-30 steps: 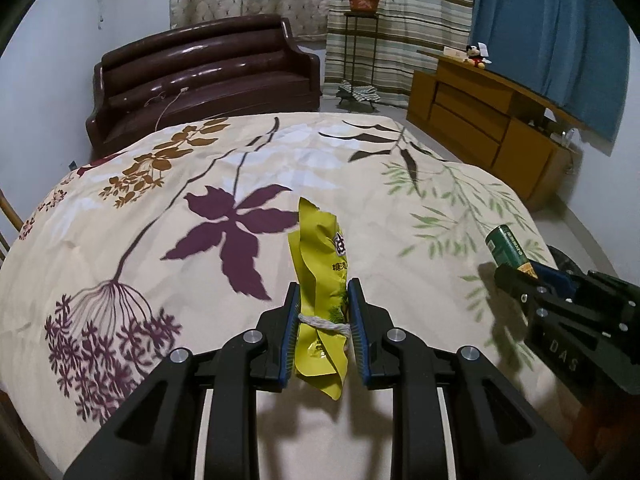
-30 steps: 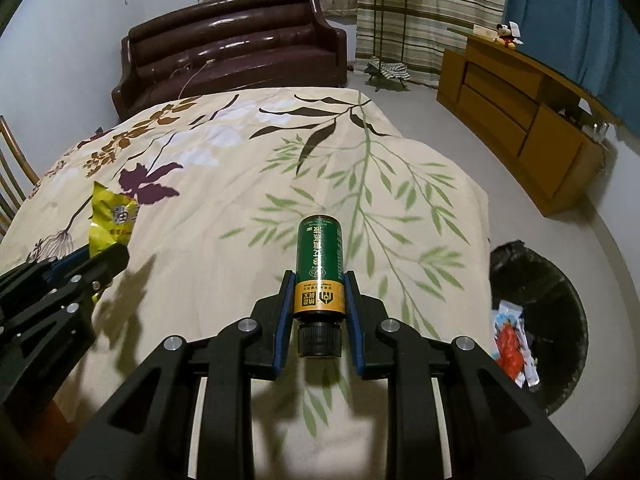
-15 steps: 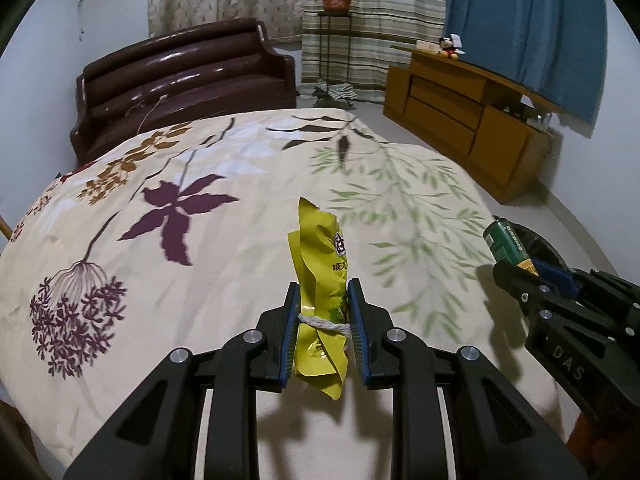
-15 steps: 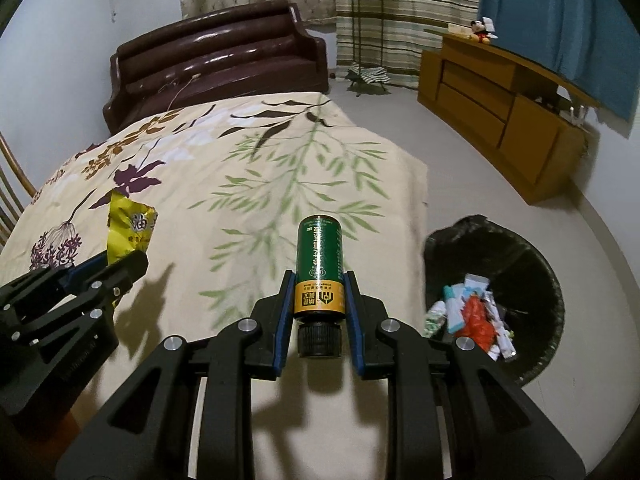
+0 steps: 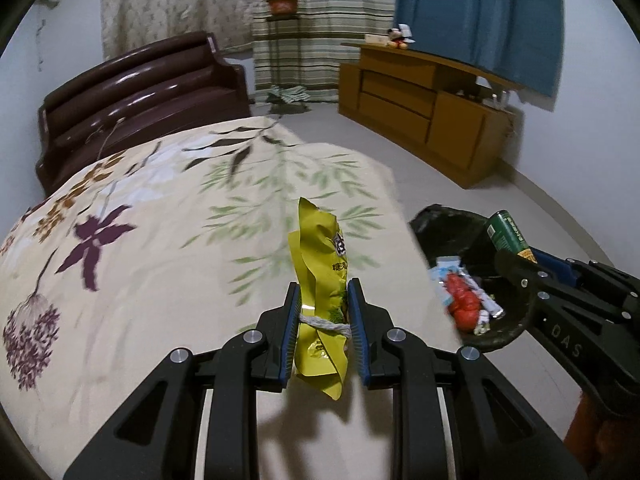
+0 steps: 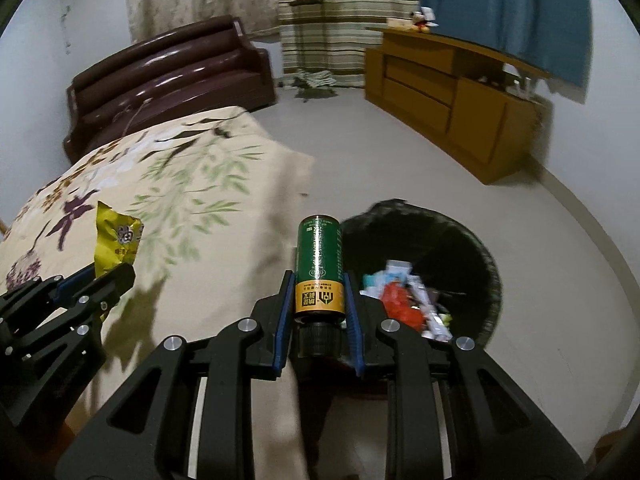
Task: Collect trash
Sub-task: 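Carry the yellow wrapper and green can over the bin and open both tools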
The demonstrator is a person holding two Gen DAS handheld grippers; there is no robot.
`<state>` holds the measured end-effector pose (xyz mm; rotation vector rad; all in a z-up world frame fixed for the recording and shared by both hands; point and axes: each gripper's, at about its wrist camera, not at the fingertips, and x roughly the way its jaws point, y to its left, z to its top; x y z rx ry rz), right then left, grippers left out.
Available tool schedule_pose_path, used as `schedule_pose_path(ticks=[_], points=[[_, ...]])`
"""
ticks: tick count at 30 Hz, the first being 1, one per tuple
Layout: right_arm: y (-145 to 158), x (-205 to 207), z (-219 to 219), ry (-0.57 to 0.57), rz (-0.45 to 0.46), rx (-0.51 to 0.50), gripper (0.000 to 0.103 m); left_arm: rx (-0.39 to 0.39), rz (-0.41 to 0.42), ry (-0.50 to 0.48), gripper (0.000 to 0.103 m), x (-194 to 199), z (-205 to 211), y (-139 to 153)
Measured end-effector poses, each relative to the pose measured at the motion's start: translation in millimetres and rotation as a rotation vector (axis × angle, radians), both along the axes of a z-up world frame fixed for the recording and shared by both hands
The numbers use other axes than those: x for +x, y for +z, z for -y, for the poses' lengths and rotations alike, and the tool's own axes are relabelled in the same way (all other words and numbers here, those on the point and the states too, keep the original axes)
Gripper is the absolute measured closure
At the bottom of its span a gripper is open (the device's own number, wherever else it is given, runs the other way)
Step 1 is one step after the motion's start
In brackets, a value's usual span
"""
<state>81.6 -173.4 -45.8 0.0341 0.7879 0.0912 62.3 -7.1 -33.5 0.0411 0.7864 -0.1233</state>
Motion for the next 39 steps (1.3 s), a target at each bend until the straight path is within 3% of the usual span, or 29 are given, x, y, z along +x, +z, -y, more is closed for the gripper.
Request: schedule_pose_path(ticks=[16,39], points=[[-16,21,72,-0.153,-0.017,-0.012,0.080,0.035,0.016,-0.146,0.078,37,82,-4],[-30,58,109,-0.228,-0.032,0.006,0.080,0.089,-0.014,-0.176,0.078,78,124,-17]])
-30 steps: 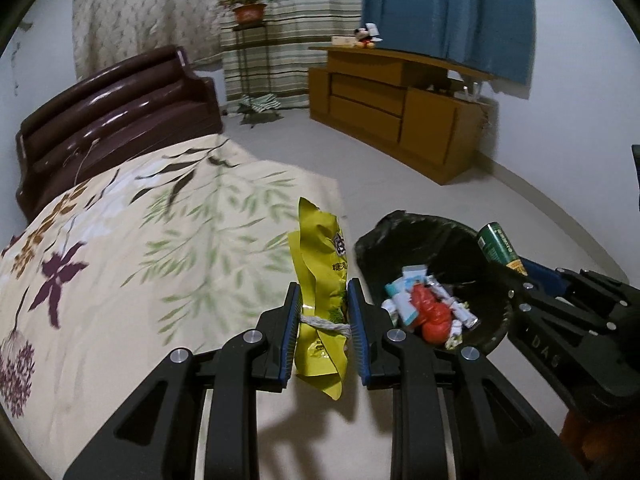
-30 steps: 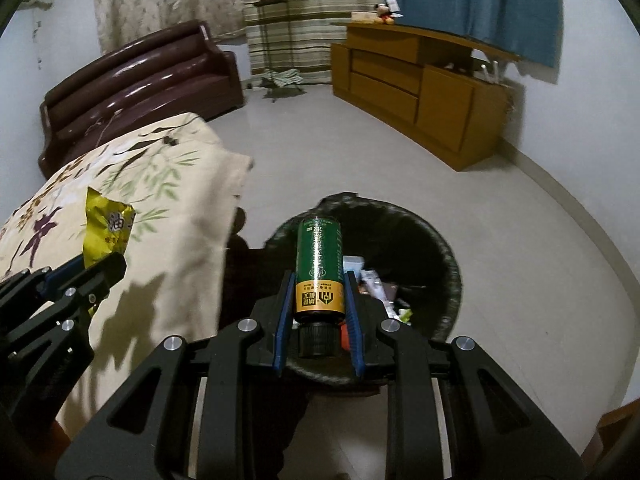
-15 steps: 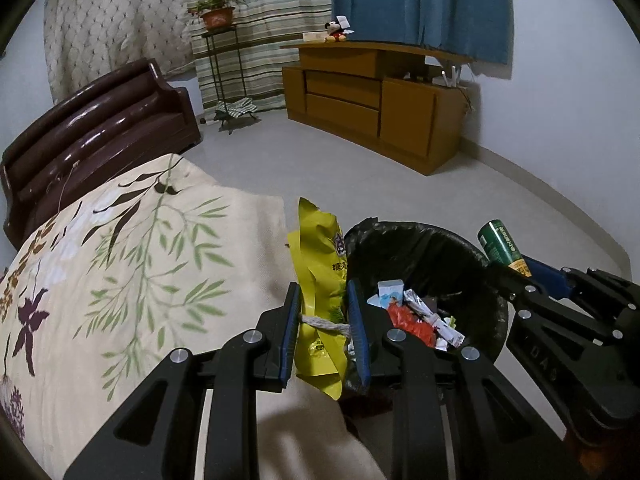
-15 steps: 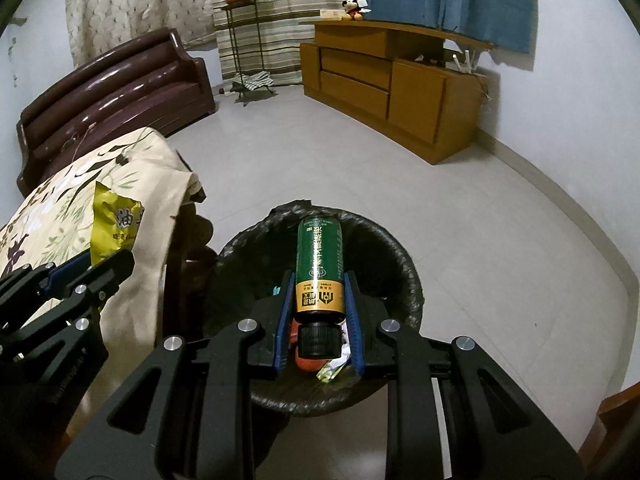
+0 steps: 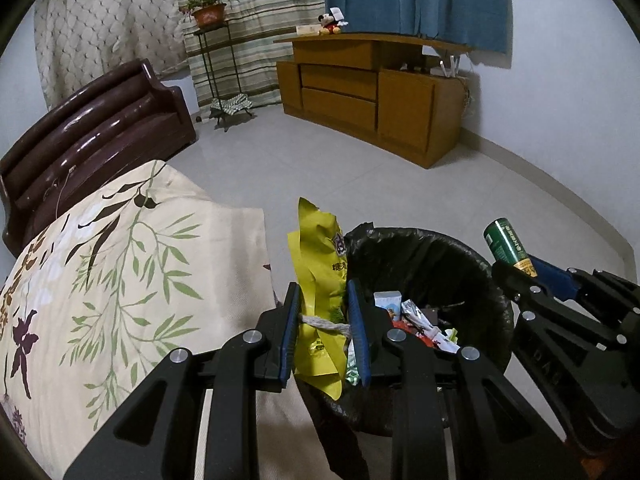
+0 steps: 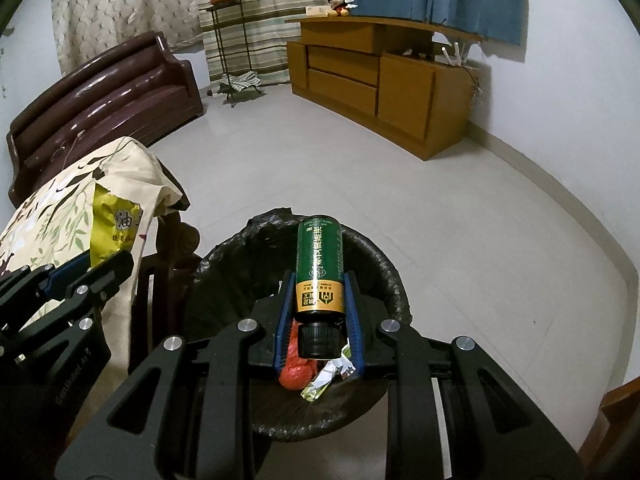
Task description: Collect trash
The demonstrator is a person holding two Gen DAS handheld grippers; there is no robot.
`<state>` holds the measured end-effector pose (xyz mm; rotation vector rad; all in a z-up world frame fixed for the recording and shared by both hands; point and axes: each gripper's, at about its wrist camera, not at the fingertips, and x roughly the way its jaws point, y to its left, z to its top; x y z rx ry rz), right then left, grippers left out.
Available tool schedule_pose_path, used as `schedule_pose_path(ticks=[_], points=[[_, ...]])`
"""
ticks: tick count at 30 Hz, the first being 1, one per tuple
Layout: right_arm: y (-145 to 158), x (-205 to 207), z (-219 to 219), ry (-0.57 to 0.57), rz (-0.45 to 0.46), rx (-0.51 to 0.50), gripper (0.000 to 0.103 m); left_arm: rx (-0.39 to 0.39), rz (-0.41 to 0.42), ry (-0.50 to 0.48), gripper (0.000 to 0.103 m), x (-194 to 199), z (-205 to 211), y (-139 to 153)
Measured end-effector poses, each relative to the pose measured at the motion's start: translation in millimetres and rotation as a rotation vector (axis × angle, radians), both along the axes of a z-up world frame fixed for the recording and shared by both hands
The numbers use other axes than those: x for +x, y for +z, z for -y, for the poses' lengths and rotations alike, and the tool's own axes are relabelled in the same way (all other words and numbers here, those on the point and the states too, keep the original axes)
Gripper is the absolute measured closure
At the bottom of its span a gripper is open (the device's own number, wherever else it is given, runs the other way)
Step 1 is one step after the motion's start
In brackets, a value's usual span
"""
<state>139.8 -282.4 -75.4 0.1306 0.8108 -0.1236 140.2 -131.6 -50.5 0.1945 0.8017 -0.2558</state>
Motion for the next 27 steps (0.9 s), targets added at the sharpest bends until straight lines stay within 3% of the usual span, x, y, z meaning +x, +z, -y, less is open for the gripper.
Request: schedule_pose_path(ticks=[4,15,18,20,27], points=[[-2.1,3.1,0.5,-0.004,-0.003,-0.001,0.080,-0.003,-0.009,0.008,0.077,2.9,0.0,-0.7],[-4.7,8.0,3.8,-0.014,-0.004,0.008,0.077,-0.007,-0.005,0.022,0.052,7.8,-2.5,0.9],[-4.4,6.5,4.3,-0.024,0.003,0.011,0.062,-0.011,0.000,0.027,0.045,8.7,-3.7,1.2],[-3.2,5.3,5.0,-0.031,0.010,0.010,0.058,-0.013,0.000,0.029,0.039,8.8,-4.1,1.2],[-2.1,0.8,9.8,-0.060,0.022,0.017,0.041,-0.017,0.008,0.031,0.032,8.4,-3.2,2.7]])
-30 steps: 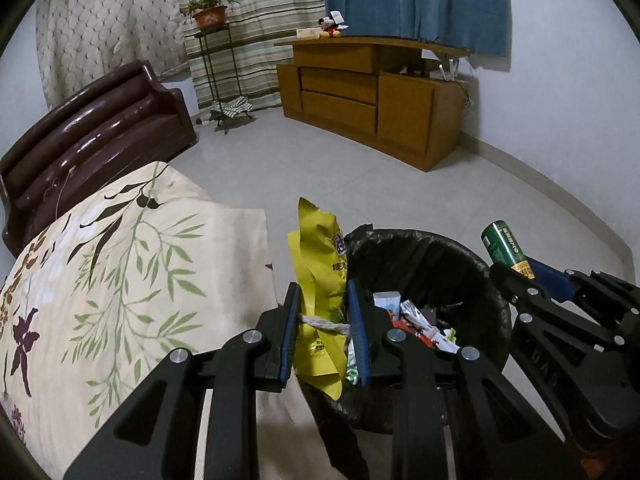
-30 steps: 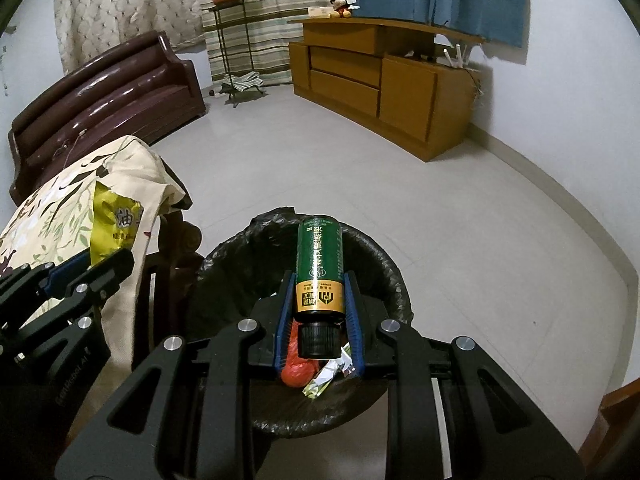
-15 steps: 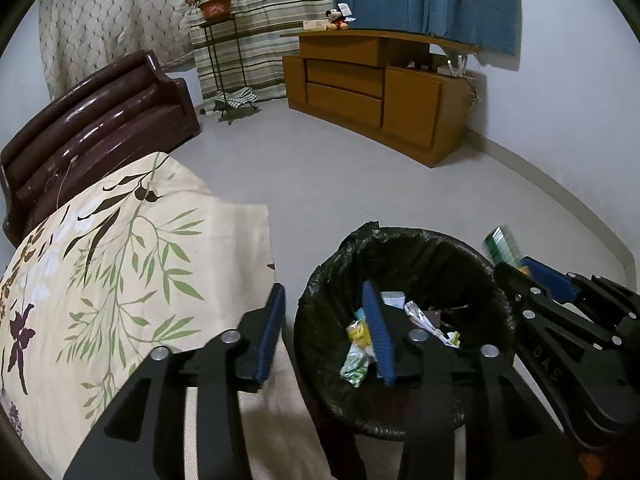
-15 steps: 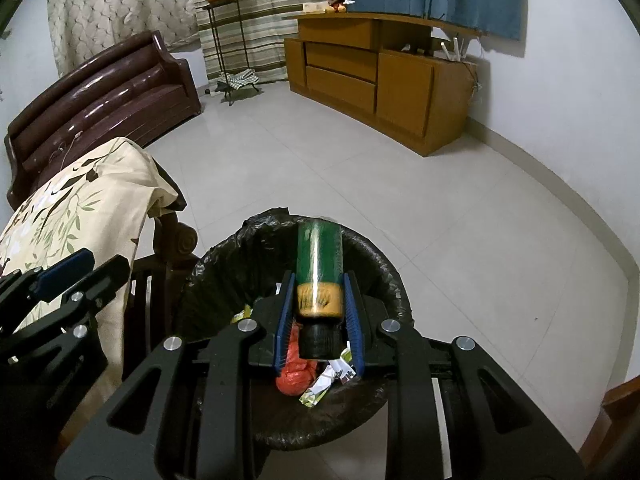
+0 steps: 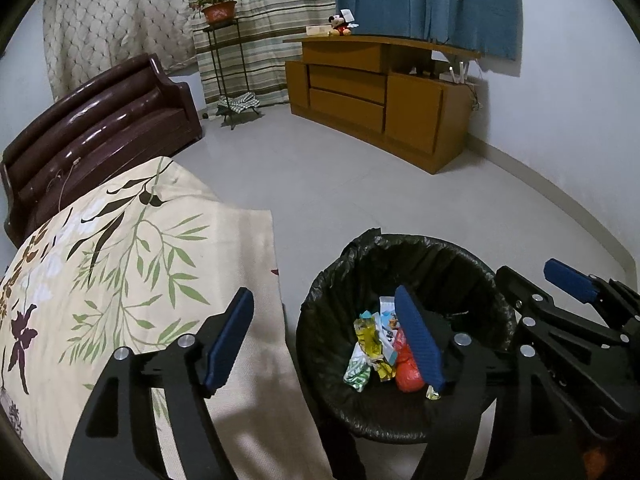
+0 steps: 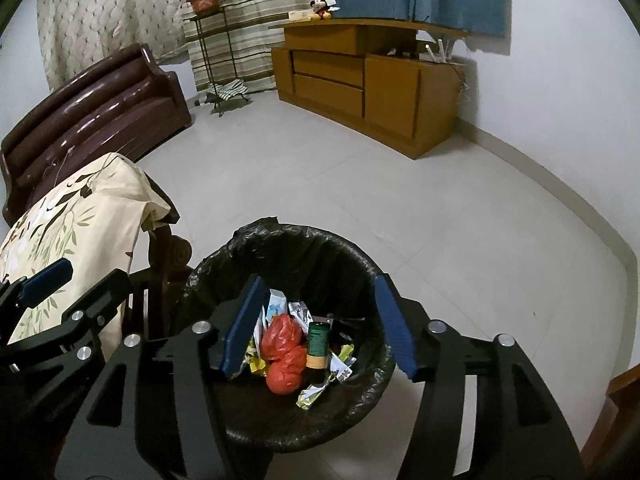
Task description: Collect trash
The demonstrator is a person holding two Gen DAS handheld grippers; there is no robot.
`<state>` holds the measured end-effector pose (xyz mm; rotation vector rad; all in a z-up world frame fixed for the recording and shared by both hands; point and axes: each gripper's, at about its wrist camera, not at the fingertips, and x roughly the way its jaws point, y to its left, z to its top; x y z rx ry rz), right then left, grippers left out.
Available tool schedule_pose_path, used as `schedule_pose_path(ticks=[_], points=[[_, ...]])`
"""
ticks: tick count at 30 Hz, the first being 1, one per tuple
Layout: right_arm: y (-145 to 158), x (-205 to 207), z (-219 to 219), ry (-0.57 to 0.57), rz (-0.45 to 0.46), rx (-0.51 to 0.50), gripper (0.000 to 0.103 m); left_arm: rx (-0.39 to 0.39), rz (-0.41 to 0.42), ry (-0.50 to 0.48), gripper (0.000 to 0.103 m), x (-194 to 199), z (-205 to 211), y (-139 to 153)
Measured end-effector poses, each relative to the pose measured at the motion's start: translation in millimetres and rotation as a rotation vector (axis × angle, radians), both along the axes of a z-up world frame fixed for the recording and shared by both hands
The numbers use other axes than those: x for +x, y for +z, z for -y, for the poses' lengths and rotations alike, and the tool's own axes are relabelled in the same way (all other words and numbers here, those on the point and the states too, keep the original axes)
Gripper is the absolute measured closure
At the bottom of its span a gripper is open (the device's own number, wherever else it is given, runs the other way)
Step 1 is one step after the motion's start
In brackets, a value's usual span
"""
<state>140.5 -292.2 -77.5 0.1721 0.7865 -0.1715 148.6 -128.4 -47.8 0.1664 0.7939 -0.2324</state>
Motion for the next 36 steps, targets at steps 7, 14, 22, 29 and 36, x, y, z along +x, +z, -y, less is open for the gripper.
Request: schedule_pose_path(ticks=[7,14,22,29,36], points=[[0,-9,7,-0.040,0.012,-0.007,0.030,-0.002,0.009,0.001,0.027,-2,1,2],[2,-21,7,-0.064,0.009,-0.016,0.028,-0.001,0.030,-0.008,0.026,-13,-2,7],[7,-39,-6,-0.052,0.017,-0.038,0.023,-0.019,0.047,0.014,0.026,-34,-20,17],[16,-54,-25,-0.028,0.025,-0.053,0.022,-0.019,0.077,0.053,0.024,-54,-43,29],[31,-69,-48,0.011,0.053,-0.073,0.017,-0.026,0.101,0.090,0.022,-76,-67,38]])
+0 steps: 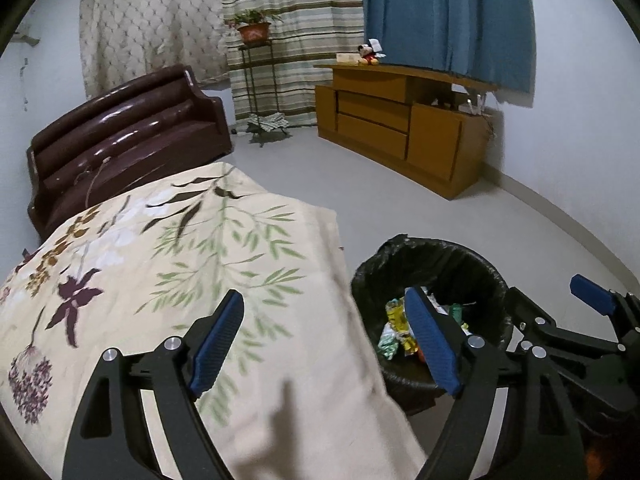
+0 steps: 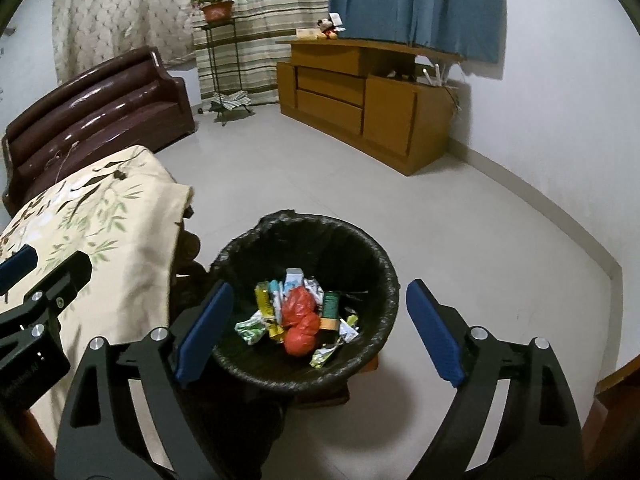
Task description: Collect trash
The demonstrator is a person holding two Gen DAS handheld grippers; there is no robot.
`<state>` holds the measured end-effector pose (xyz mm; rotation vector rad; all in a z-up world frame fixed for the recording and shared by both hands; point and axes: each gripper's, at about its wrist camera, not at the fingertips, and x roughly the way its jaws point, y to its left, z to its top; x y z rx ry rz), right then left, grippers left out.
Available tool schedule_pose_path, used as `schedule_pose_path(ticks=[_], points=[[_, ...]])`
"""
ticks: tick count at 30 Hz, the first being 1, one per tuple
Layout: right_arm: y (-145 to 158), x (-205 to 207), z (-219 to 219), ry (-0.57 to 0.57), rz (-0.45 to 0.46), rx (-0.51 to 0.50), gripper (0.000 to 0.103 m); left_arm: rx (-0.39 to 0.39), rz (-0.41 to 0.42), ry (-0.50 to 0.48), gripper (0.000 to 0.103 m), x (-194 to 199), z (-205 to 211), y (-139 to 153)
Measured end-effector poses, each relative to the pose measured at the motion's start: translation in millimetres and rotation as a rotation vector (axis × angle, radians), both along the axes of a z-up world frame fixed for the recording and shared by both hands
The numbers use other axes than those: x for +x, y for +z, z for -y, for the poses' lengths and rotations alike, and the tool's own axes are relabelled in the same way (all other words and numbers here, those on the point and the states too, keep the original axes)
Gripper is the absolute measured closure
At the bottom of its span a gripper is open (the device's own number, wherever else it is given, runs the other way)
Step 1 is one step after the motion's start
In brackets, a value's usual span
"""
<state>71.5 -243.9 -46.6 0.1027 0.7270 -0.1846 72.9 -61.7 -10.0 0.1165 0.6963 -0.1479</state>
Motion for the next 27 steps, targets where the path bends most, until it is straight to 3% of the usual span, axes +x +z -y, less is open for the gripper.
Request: schedule_pose_path(ticks=[27], points=[[44,-55,-64,0.102,0.098,-0.046,0.016,-0.030,0.081,0.099,0.021,-65,-77,24]])
